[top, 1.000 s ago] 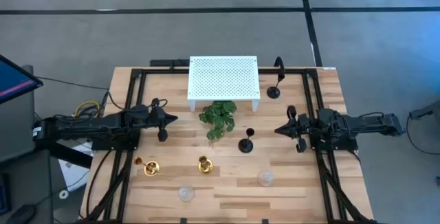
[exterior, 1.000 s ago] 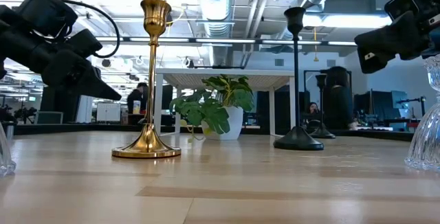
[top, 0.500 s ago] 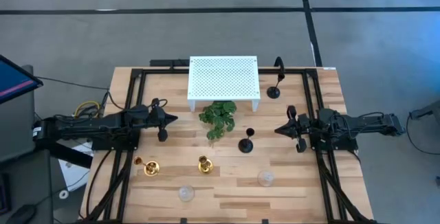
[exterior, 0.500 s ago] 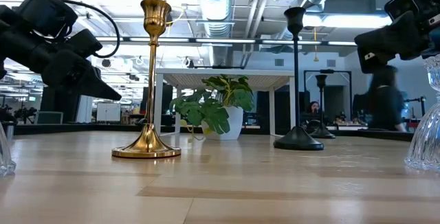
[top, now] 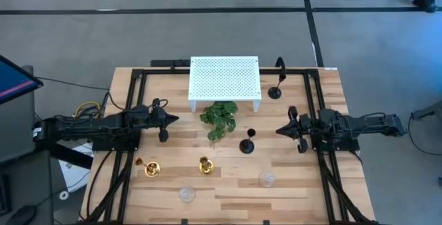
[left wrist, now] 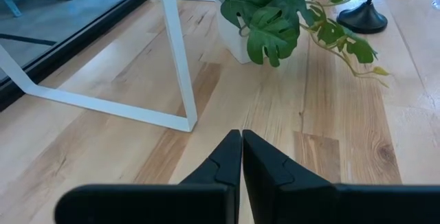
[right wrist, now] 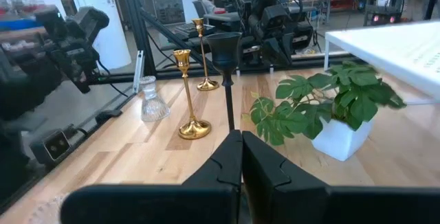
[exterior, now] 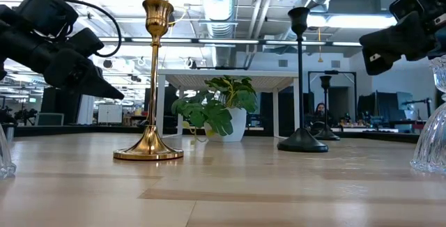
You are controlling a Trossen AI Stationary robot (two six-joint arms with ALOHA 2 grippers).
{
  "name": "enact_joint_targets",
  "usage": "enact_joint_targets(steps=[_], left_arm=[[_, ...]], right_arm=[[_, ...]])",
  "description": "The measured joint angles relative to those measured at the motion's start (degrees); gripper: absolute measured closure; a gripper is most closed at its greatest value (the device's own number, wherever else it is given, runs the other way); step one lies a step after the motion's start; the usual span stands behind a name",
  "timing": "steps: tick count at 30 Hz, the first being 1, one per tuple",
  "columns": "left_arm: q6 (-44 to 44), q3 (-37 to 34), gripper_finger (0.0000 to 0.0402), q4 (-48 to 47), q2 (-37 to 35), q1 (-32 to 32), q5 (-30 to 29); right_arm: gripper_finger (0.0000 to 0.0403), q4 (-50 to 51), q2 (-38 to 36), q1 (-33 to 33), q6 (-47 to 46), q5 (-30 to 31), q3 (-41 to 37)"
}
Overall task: Pick & Place candle stick holders
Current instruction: Put the top black candle holder on the shelf
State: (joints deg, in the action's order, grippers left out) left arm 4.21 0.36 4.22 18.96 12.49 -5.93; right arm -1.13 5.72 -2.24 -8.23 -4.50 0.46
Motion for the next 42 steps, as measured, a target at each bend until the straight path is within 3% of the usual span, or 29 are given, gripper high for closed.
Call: enact_joint_targets(steps=[5,42], left_arm=[[-0.01,-0.01,0.0387,0.07,0.00,0.00,-0.01],[-0.59,0.00,0.0387,1.41,0.01,0.01,0.00]], right_arm=[[0.0403,4.48,0.00,0.02,-3.74,0.24,1.59],[0.0403,3.77,0.00,0.02,-3.66,-0.13,1.73]])
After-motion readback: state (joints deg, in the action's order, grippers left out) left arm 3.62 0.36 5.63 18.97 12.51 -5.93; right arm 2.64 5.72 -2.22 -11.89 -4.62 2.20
